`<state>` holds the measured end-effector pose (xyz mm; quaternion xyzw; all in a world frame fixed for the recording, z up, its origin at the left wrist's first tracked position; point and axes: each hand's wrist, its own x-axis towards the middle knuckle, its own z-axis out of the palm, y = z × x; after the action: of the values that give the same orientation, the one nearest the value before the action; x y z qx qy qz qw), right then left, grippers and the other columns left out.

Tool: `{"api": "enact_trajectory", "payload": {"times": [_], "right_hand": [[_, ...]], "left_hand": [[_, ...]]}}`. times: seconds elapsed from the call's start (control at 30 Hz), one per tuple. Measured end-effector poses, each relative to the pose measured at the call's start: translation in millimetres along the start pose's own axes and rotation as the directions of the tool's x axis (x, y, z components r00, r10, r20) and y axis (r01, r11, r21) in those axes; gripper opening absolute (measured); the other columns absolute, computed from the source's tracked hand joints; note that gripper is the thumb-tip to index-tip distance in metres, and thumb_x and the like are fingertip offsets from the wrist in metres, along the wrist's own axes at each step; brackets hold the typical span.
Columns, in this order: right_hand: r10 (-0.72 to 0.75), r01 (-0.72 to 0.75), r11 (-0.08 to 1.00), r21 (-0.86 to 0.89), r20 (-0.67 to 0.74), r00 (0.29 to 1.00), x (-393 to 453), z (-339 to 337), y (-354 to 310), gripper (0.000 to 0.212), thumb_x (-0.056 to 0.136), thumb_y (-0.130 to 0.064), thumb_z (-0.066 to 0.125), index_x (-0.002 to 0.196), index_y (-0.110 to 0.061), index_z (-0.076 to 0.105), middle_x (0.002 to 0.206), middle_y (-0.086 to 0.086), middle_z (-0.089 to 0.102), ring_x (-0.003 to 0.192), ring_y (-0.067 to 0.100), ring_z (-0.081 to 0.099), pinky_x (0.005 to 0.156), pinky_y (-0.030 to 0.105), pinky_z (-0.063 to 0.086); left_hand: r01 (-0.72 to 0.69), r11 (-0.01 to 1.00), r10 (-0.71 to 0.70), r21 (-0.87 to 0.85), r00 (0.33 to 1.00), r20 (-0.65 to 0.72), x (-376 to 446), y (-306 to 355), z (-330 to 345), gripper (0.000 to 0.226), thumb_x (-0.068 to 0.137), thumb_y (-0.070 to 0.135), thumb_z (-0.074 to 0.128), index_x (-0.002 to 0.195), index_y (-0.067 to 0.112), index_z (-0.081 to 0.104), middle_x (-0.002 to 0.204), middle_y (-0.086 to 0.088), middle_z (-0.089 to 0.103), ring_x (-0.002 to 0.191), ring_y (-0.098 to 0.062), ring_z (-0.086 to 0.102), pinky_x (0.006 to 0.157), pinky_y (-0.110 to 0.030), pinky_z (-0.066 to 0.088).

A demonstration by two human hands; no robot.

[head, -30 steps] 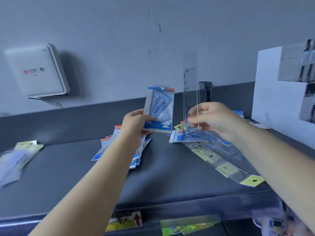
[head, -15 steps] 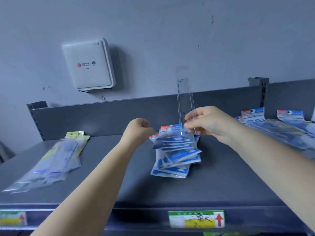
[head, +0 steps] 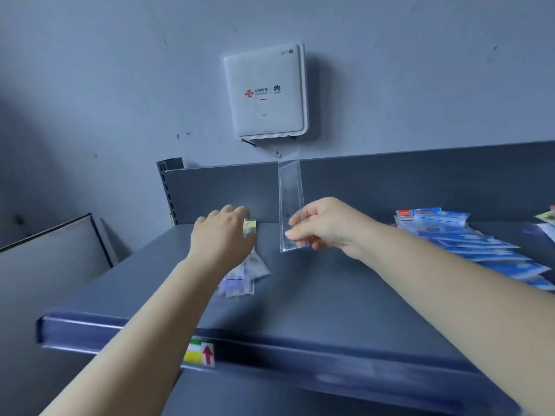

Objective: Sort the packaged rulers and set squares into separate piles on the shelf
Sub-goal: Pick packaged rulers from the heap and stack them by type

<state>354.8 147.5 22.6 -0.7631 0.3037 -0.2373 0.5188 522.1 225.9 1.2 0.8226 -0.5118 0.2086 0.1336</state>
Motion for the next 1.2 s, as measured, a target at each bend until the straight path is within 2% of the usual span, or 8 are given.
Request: {"api": "enact_trajectory", "payload": {"times": [0.2,0.3,0.43,0.5,0.6,0.73,1.03,1.2], "right_hand": [[-0.039,0.036,0.997,0.075,0.049,0.998,33,57,-25,0.015,0.08,-0.007,0.071,0.09,-0.009,0.061,0.079,0.008,0.06,0.064,0.014,0.055,0.057,0.022,0.044],[0.019,-0.015,0.975,-0.22,0.019,1.0,42,65,-22,0.045,0.083,-0.018,0.069,0.118,0.007,0.055,0.091,0.013,0.055,0.077,0.021,0.054,0.069,0.032,0.051],[-0.133,0.084,0.741,-0.666,-0.023,0.991,36,53,-13,0.042,0.086,-0.023,0.059,0.122,-0.002,0.054,0.116,0.011,0.061,0.102,0.029,0.057,0.085,0.036,0.049],[-0.248,0.131,0.565,-0.815,-0.015,0.969,27,42,-11,0.034,0.089,-0.023,0.053,0.121,-0.012,0.051,0.119,0.002,0.055,0.107,0.023,0.052,0.077,0.034,0.046],[-0.404,0.143,0.309,-0.94,0.007,0.915,16,22,-6,0.031,0.091,-0.024,0.047,0.12,-0.015,0.048,0.116,0.001,0.053,0.109,0.023,0.047,0.072,0.032,0.035],[-0.5,0.099,0.127,-0.987,0.023,0.866,-8,-14,5,0.028,0.092,-0.024,0.045,0.118,-0.015,0.046,0.113,0.001,0.051,0.106,0.024,0.046,0.076,0.032,0.03],[-0.435,-0.097,0.098,-0.99,-0.13,0.891,-89,-152,53,0.032,0.092,-0.029,0.045,0.122,-0.017,0.046,0.118,0.001,0.05,0.11,0.024,0.046,0.081,0.033,0.032],[-0.371,-0.208,0.145,-0.967,-0.248,0.895,-140,-225,88,0.034,0.092,-0.032,0.045,0.122,-0.018,0.047,0.117,0.0,0.051,0.111,0.023,0.046,0.088,0.035,0.035]], "left_hand": [[0.064,0.997,-0.064,0.046,0.998,-0.009,-9,-57,-1,0.041,0.094,0.032,0.043,0.134,0.023,0.043,0.126,0.0,0.052,0.114,-0.024,0.051,0.092,-0.034,0.035],[0.065,0.996,-0.065,0.067,0.998,0.001,-12,-66,0,0.041,0.094,0.025,0.042,0.135,0.023,0.041,0.128,-0.001,0.052,0.115,-0.025,0.05,0.09,-0.033,0.035],[0.033,0.996,-0.032,0.084,0.999,-0.007,-11,-56,2,0.041,0.094,0.029,0.041,0.135,0.022,0.042,0.128,0.0,0.052,0.116,-0.024,0.049,0.093,-0.034,0.035],[0.004,0.995,-0.004,0.097,1.0,-0.003,-9,-43,2,0.04,0.094,0.031,0.042,0.133,0.022,0.042,0.128,0.0,0.052,0.117,-0.024,0.048,0.093,-0.034,0.035],[-0.046,0.994,0.047,0.104,0.999,-0.008,-4,-14,-1,0.038,0.093,0.032,0.043,0.13,0.022,0.045,0.125,0.001,0.052,0.116,-0.024,0.048,0.091,-0.033,0.034],[-0.123,0.989,0.126,0.088,0.991,-0.038,-1,40,-6,0.036,0.093,0.033,0.043,0.126,0.021,0.046,0.119,0.001,0.053,0.113,-0.023,0.049,0.09,-0.033,0.033],[-0.327,0.945,0.327,0.006,0.942,-0.075,0,207,-16,0.034,0.092,0.033,0.045,0.123,0.019,0.049,0.116,0.001,0.054,0.109,-0.024,0.051,0.086,-0.032,0.033],[-0.441,0.897,0.437,-0.035,0.895,-0.088,-10,302,-20,0.032,0.093,0.034,0.043,0.121,0.019,0.049,0.114,0.001,0.054,0.107,-0.024,0.051,0.086,-0.031,0.032]]}}
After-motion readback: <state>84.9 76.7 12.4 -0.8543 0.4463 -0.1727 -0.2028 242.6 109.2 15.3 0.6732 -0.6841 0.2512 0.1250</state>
